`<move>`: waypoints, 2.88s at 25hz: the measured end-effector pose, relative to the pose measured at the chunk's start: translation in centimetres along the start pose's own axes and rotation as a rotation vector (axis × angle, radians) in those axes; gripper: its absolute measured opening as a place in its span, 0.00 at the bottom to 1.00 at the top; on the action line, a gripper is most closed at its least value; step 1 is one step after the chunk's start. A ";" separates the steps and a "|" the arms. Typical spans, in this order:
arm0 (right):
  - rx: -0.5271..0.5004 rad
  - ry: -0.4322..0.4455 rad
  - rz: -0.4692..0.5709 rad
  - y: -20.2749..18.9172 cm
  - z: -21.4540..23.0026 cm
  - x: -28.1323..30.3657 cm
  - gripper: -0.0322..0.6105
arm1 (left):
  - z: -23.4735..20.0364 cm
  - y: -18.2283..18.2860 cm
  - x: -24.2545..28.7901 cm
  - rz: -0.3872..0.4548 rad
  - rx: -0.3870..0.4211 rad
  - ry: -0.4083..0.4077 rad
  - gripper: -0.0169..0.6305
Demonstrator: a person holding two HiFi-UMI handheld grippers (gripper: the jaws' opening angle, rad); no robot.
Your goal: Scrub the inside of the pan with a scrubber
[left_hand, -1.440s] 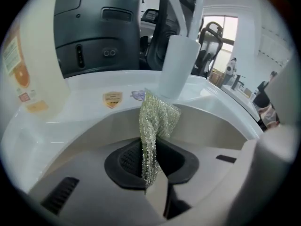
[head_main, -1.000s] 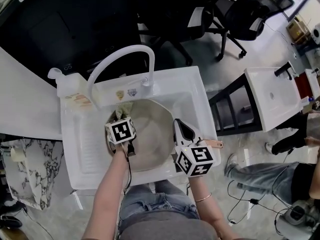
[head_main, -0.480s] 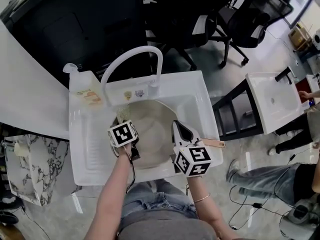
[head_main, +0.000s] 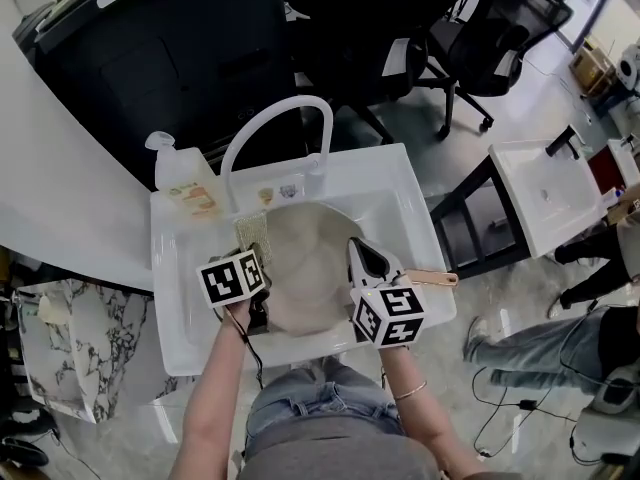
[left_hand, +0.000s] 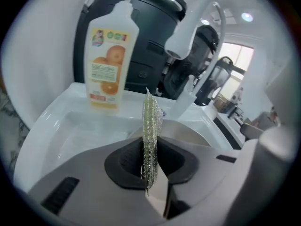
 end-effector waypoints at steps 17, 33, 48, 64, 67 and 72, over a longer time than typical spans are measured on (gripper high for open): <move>0.059 -0.240 0.055 -1.9 1.6 -5.2 0.07 | 5.2 0.5 4.7 -0.206 1.711 0.088 0.13; 0.106 -0.372 0.100 -3.5 1.7 -9.7 0.07 | 4.6 -9.0 3.1 -0.954 1.950 -0.254 0.12; 0.094 -0.343 0.098 -3.3 1.7 -9.8 0.07 | 8.6 -12.5 -0.9 -1.061 1.615 -0.712 0.12; 0.087 -0.322 0.080 -2.0 4.4 -10.0 0.07 | 16.6 -11.8 -0.1 -0.886 0.997 -1.026 0.12; 0.081 -0.313 0.074 -1.7 5.0 -9.8 0.07 | 17.9 -11.4 0.3 -0.838 0.888 -1.044 0.12; 0.071 -0.293 0.061 -1.0 6.0 -9.2 0.07 | 19.9 -10.6 1.1 -0.783 0.726 -1.077 0.13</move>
Point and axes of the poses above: the fingertips, and each gripper's own axes: x forward along the fingers, z to its right, y out of its top, the point moved 4 cm from there along -x, backward along the fingers, and after that the axes turned 10 degrees about x, right-handed, at the moved point
